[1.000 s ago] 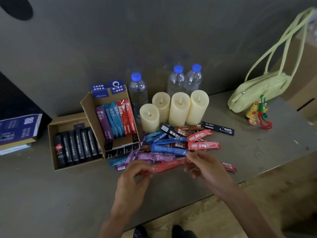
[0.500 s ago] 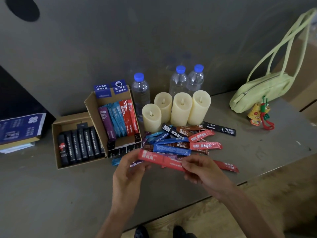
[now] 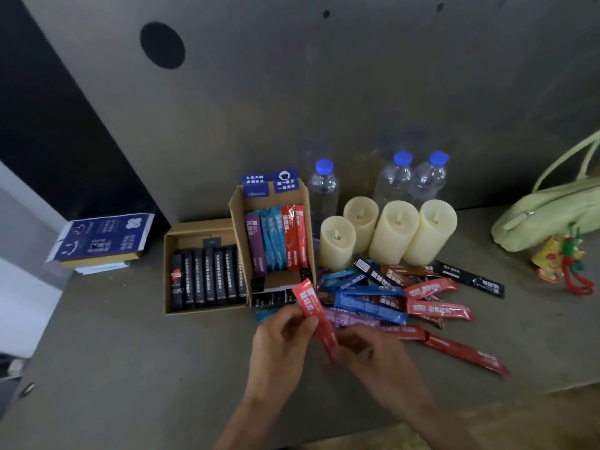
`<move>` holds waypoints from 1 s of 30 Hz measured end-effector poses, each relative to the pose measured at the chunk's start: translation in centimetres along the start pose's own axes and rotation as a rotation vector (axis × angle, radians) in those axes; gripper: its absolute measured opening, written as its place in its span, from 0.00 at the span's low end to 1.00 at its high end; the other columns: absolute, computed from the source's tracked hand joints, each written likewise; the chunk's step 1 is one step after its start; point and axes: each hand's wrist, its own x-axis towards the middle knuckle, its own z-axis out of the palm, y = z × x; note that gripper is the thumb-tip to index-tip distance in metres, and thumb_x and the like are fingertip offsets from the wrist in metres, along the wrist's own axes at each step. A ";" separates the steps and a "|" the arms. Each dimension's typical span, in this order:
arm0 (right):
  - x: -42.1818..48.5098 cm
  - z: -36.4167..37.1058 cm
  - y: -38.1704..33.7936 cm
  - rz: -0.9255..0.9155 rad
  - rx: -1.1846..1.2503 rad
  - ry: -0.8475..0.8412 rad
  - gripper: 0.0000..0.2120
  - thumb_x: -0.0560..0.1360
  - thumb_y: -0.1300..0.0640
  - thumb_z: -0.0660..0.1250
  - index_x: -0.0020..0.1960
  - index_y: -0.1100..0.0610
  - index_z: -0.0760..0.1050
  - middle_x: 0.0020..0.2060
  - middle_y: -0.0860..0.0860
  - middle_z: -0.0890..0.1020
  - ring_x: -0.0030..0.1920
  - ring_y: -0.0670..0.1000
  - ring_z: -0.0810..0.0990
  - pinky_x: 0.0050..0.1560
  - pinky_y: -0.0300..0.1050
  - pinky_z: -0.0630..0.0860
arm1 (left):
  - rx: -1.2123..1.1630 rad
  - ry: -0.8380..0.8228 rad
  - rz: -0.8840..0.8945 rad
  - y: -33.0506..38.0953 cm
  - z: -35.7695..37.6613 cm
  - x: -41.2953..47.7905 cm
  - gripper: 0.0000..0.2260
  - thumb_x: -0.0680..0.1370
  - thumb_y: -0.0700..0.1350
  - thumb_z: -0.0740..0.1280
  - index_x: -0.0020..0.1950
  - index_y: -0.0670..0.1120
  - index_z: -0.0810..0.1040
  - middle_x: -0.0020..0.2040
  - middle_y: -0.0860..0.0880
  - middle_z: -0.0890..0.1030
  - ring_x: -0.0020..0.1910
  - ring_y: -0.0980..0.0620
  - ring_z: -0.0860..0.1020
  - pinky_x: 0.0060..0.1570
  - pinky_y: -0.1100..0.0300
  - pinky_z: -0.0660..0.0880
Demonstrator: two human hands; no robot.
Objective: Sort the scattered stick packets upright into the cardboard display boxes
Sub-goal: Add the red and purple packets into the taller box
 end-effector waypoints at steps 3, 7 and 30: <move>1.5 1.9 -1.9 -0.151 -0.210 0.102 0.05 0.75 0.48 0.71 0.44 0.48 0.81 0.39 0.40 0.82 0.43 0.41 0.78 0.42 0.37 0.73 | 0.050 0.036 0.027 0.2 -1.6 1.0 0.07 0.77 0.39 0.71 0.42 0.49 0.82 0.39 0.54 0.85 0.39 0.54 0.82 0.46 0.51 0.79; 4.1 5.1 -4.0 -0.269 -0.418 0.231 0.08 0.78 0.46 0.66 0.51 0.50 0.76 0.46 0.46 0.80 0.47 0.49 0.77 0.44 0.47 0.75 | 0.070 0.100 0.047 1.0 -3.9 2.9 0.07 0.77 0.40 0.71 0.41 0.50 0.82 0.38 0.55 0.84 0.38 0.58 0.82 0.44 0.57 0.79; 16.8 9.7 -7.5 -0.050 -0.445 0.317 0.11 0.81 0.53 0.65 0.60 0.56 0.70 0.49 0.53 0.83 0.47 0.55 0.85 0.45 0.47 0.82 | 0.250 0.197 0.085 1.2 -8.8 10.1 0.06 0.78 0.45 0.70 0.50 0.52 0.74 0.44 0.56 0.79 0.44 0.68 0.76 0.39 0.77 0.72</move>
